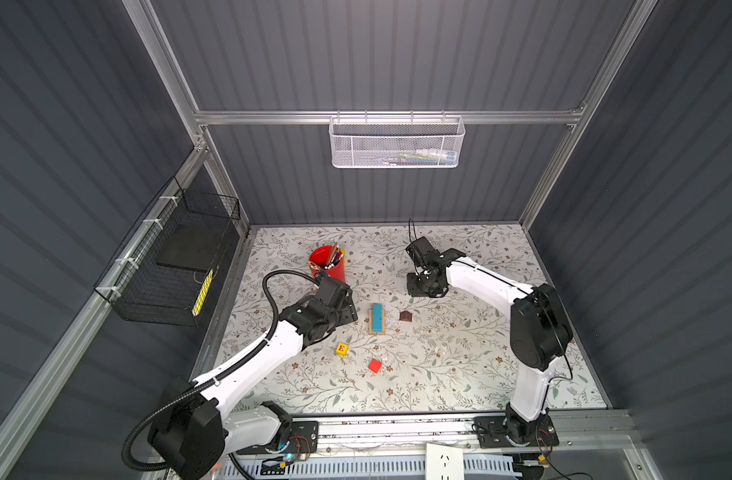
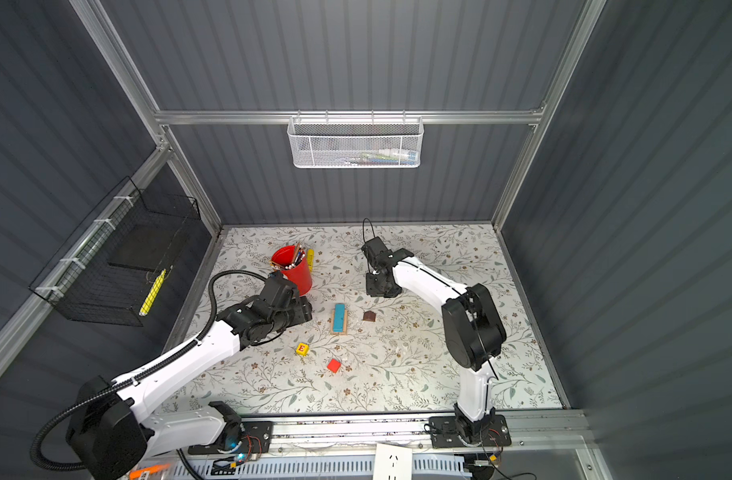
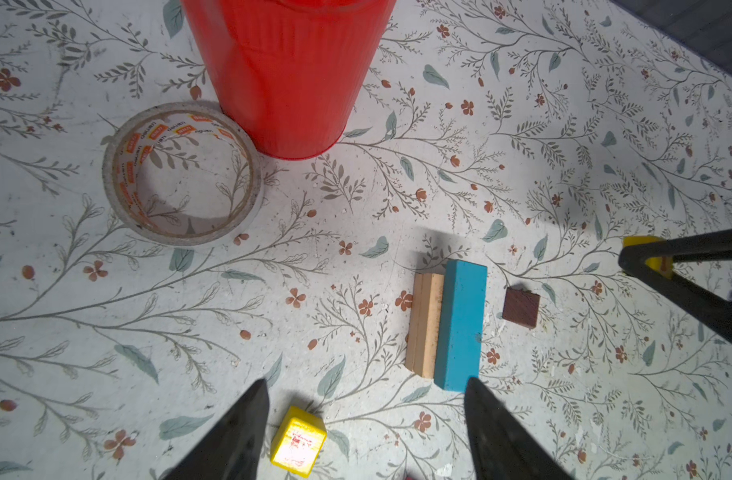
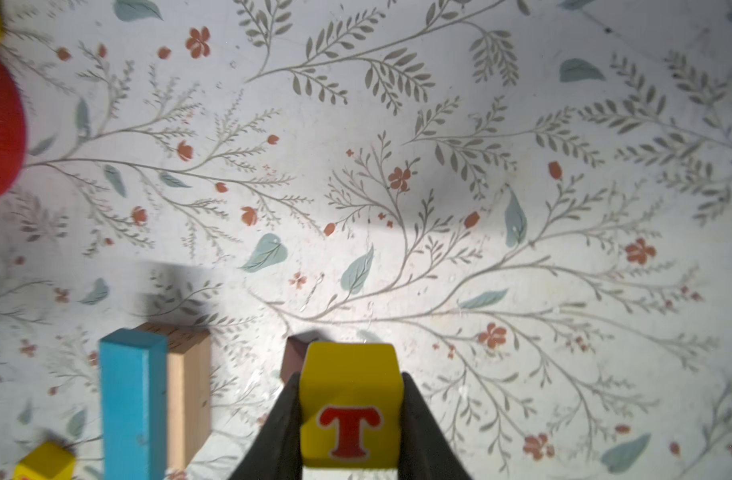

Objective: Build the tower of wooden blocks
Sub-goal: 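Lift the yellow T cube with the right gripper and carry it over the teal bar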

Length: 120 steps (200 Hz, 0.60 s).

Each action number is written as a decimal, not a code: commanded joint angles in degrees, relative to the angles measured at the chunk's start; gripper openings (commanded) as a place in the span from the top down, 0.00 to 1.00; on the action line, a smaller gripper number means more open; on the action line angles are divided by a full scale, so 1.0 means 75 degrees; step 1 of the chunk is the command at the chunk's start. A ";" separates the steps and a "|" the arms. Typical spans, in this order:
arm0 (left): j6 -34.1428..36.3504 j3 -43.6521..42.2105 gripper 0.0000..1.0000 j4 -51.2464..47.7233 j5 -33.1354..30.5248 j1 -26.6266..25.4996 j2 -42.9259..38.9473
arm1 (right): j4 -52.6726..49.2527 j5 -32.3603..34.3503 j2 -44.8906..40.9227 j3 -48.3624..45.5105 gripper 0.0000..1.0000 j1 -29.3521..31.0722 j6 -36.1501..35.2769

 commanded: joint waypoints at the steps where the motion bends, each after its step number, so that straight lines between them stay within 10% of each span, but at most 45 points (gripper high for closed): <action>1: 0.0042 -0.0328 0.26 -0.0368 -0.0138 -0.0047 -0.0311 | -0.0688 0.0101 -0.0076 -0.0045 0.73 0.0488 0.1336; 120: 0.0019 -0.0790 0.25 -0.1175 -0.0602 -0.0036 -0.1239 | -0.0998 0.0831 0.1339 0.1647 0.73 0.2407 0.3169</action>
